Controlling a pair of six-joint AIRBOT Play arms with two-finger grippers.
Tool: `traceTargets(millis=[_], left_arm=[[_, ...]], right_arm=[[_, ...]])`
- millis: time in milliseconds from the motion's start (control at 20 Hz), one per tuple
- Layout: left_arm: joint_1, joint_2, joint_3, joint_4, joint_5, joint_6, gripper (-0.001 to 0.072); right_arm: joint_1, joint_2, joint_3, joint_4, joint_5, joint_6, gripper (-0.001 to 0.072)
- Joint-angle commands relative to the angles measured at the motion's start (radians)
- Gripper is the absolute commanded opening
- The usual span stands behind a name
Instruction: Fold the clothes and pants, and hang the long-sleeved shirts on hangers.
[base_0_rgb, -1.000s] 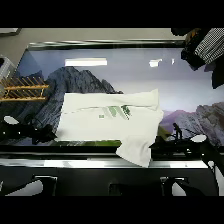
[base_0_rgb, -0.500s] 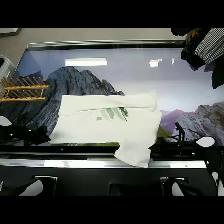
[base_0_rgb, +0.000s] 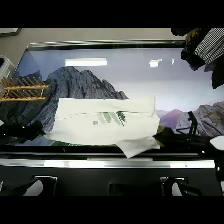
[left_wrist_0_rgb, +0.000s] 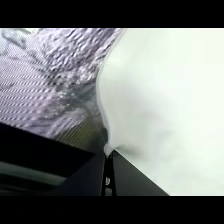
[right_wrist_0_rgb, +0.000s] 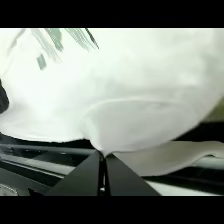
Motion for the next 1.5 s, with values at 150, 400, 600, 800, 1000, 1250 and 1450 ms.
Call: traceTargets(millis=[150, 400, 600, 800, 1000, 1250, 1450], left_arm=[[-0.102, -0.223, 0.229, -0.024, 0.103, -0.002, 0.0012], [-0.148, -0.44, 0.483, 0.002, 0.092, -0.013, 0.0012], [-0.167, -0.597, 0.664, 0.04, 0.055, -0.049, 0.0012], [-0.195, -0.682, 0.813, 0.109, 0.044, -0.073, 0.0012], [-0.241, -0.753, 0.86, 0.209, 0.04, -0.072, 0.0012], [-0.281, -0.811, 0.861, 0.211, 0.041, -0.073, 0.0018], [-0.275, -0.778, 0.931, 0.26, -0.003, -0.072, 0.0414]], right_arm=[[0.149, -0.516, 0.337, 0.024, -0.219, -0.18, 0.0028], [0.149, -0.701, 0.594, -0.023, -0.27, -0.124, 0.0028], [0.149, -0.781, 0.672, -0.085, -0.303, -0.071, 0.0028], [0.149, -0.814, 0.728, -0.109, -0.339, -0.039, 0.0028], [0.152, -0.881, 0.766, -0.111, -0.351, -0.023, 0.0028], [0.188, -0.94, 0.767, -0.127, -0.331, -0.028, 0.0063], [0.077, -0.903, 0.823, -0.151, -0.161, -0.029, 0.0491]])
